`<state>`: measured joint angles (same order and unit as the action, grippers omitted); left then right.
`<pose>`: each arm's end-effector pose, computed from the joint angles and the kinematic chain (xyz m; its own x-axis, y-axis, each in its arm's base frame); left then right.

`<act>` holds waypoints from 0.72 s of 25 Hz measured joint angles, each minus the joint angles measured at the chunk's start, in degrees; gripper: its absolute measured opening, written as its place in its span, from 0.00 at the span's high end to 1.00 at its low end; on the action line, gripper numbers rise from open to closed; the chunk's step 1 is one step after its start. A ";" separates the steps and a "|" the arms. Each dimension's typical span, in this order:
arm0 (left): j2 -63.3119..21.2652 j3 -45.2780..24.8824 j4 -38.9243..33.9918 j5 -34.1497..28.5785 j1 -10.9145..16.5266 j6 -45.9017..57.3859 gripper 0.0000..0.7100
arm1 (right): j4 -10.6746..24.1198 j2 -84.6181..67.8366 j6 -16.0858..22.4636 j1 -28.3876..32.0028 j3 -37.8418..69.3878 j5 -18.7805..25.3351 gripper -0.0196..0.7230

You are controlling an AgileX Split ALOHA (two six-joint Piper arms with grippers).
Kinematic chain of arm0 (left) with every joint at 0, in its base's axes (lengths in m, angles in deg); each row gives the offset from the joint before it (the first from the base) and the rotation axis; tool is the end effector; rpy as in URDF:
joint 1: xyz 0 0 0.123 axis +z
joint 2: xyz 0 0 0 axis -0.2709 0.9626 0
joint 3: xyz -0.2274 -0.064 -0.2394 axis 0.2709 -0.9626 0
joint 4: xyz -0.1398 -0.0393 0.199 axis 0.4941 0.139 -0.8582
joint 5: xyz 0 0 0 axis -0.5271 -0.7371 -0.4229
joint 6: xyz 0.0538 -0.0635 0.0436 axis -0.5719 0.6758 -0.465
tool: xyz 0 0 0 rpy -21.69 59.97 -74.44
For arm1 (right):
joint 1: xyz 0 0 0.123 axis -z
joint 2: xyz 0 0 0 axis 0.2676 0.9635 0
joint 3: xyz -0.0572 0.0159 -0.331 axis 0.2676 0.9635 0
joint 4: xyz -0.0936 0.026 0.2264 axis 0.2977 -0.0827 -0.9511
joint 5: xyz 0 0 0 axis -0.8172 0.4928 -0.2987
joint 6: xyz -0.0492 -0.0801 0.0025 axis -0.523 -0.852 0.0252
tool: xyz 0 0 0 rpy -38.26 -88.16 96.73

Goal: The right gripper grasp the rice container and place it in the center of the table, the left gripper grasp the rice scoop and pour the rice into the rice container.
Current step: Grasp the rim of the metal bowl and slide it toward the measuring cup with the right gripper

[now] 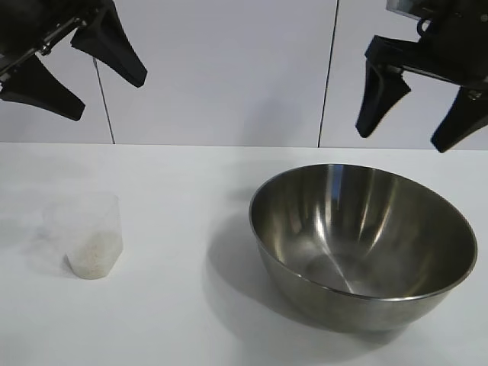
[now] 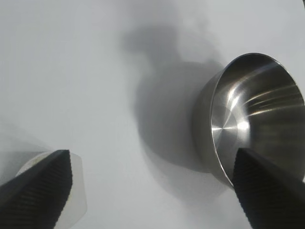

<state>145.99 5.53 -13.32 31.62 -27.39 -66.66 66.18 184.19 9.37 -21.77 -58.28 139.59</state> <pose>0.3285 -0.1144 0.3234 -0.8650 0.0854 -0.4945 0.3449 0.8170 -0.4622 0.3468 0.0502 0.3053 -0.9478 -0.1353 -0.2887 -0.1746 0.9779 0.1148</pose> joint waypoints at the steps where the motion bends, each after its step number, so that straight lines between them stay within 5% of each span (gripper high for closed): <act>1: 0.00 0.00 0.00 0.00 0.00 0.00 0.08 | 1.57 0.00 0.71 0.00 0.67 -0.08 0.08; 12: 0.00 0.00 0.00 0.00 0.00 0.00 0.08 | 0.96 -0.04 1.31 0.00 14.90 -13.32 0.08; 18: 0.00 0.00 0.00 0.00 0.00 0.00 0.08 | -1.27 4.04 1.31 0.00 16.49 -16.04 0.11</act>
<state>145.99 5.53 -13.32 31.62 -27.39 -66.66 64.91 188.23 10.68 -21.77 -41.79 123.55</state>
